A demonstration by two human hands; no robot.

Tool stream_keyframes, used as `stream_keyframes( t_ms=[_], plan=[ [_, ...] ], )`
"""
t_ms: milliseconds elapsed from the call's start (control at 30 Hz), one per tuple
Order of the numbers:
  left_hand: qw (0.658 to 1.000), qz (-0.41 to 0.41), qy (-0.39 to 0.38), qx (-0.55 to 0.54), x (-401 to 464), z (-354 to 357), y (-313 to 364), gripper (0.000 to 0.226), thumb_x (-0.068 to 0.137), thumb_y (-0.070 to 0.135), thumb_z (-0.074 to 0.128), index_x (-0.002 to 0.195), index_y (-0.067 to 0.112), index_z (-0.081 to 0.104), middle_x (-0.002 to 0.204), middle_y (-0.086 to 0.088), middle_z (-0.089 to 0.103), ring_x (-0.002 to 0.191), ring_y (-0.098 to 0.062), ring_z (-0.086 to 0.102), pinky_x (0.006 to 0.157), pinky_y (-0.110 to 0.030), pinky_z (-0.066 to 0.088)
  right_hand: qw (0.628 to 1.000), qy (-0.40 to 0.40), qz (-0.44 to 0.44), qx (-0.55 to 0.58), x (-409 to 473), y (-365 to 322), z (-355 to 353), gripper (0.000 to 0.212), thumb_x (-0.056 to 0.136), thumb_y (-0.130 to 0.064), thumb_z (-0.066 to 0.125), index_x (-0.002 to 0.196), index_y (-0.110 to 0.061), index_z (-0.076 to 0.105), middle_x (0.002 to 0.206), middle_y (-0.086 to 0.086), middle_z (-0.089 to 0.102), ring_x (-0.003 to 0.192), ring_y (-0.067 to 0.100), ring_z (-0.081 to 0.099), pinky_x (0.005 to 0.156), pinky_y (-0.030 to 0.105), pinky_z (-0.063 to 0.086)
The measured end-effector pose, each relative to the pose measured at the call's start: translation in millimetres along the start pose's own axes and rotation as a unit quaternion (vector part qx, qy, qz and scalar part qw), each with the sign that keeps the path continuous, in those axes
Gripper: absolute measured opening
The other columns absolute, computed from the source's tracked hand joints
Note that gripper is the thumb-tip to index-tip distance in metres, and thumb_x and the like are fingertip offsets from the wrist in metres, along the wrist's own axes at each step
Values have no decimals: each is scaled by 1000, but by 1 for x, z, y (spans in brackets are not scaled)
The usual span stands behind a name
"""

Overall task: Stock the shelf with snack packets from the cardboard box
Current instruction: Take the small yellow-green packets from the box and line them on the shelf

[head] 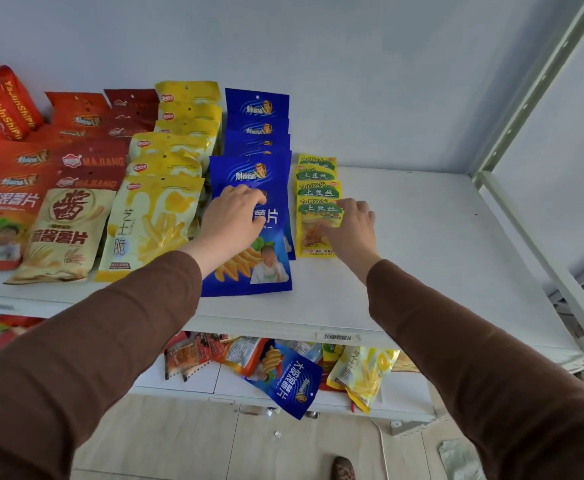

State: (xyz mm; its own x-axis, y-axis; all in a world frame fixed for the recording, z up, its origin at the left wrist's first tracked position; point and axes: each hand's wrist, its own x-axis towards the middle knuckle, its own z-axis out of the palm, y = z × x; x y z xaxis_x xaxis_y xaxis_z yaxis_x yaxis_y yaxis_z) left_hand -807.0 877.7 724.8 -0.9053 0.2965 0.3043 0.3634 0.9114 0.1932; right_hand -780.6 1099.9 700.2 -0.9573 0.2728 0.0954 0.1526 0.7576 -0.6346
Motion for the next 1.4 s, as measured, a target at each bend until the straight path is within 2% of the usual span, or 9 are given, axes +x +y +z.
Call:
stream_keyframes(
  t_ms=[233,433,533,800,900,1033,1200,1300,1400],
  plan=[
    [997,-67,13,-23,-57,-26,-24,39,95,31,64,131,17,56,129,-4,60,120,-23,53,86,-37,49,973,-53,-219,-57,-54,-67,7,48,95,-36,66,139,-22,52,138,1,52,129,22,42,102,36,43],
    [986,-164,30,8,-176,-55,-45,32,96,28,61,126,17,59,125,-5,62,115,-28,54,87,-47,50,924,-123,-353,-82,-120,-93,29,37,94,-32,61,129,-23,60,130,1,58,123,29,45,101,46,41],
    [966,-257,20,8,-252,-66,-46,34,94,27,63,126,16,60,124,-6,63,115,-29,57,89,-46,51,898,-173,-398,-75,-168,-99,45,37,95,-33,61,131,-22,60,131,3,58,124,29,45,102,46,37],
    [898,-439,18,12,-471,-94,-52,31,96,26,55,126,21,61,122,-1,62,117,-25,54,94,-42,46,813,-276,-505,-90,-333,-139,106,34,94,-36,60,123,-19,61,119,7,61,115,29,52,94,42,45],
    [878,-479,10,6,-562,-105,-73,32,97,27,54,128,23,59,126,2,59,122,-23,51,99,-40,43,780,-317,-532,-89,-408,-162,137,35,94,-32,61,126,-16,60,123,9,60,120,32,51,95,41,42],
    [849,-529,-6,1,-693,-120,-108,29,94,28,54,122,25,62,117,0,63,113,-25,57,91,-40,50,742,-370,-552,-89,-519,-190,195,38,93,-37,63,126,-20,61,123,5,63,118,29,55,104,45,41],
    [805,-593,-6,-24,-851,-122,-150,24,92,28,60,115,23,66,108,2,64,105,-23,59,89,-44,51,704,-434,-547,-127,-648,-217,269,38,94,-31,58,129,-18,58,123,4,61,116,27,51,97,41,44],
    [773,-632,-21,-54,-922,-111,-173,27,92,26,61,118,18,65,112,-3,65,108,-26,61,92,-43,51,692,-479,-522,-140,-704,-224,314,36,94,-31,57,127,-15,57,121,5,60,113,28,52,96,43,46],
    [733,-673,-38,-85,-975,-93,-200,34,95,23,61,128,14,61,124,-7,64,114,-27,59,97,-42,49,691,-521,-485,-129,-746,-227,366,38,93,-32,60,129,-20,57,121,3,59,113,24,52,95,37,45]
  ],
)
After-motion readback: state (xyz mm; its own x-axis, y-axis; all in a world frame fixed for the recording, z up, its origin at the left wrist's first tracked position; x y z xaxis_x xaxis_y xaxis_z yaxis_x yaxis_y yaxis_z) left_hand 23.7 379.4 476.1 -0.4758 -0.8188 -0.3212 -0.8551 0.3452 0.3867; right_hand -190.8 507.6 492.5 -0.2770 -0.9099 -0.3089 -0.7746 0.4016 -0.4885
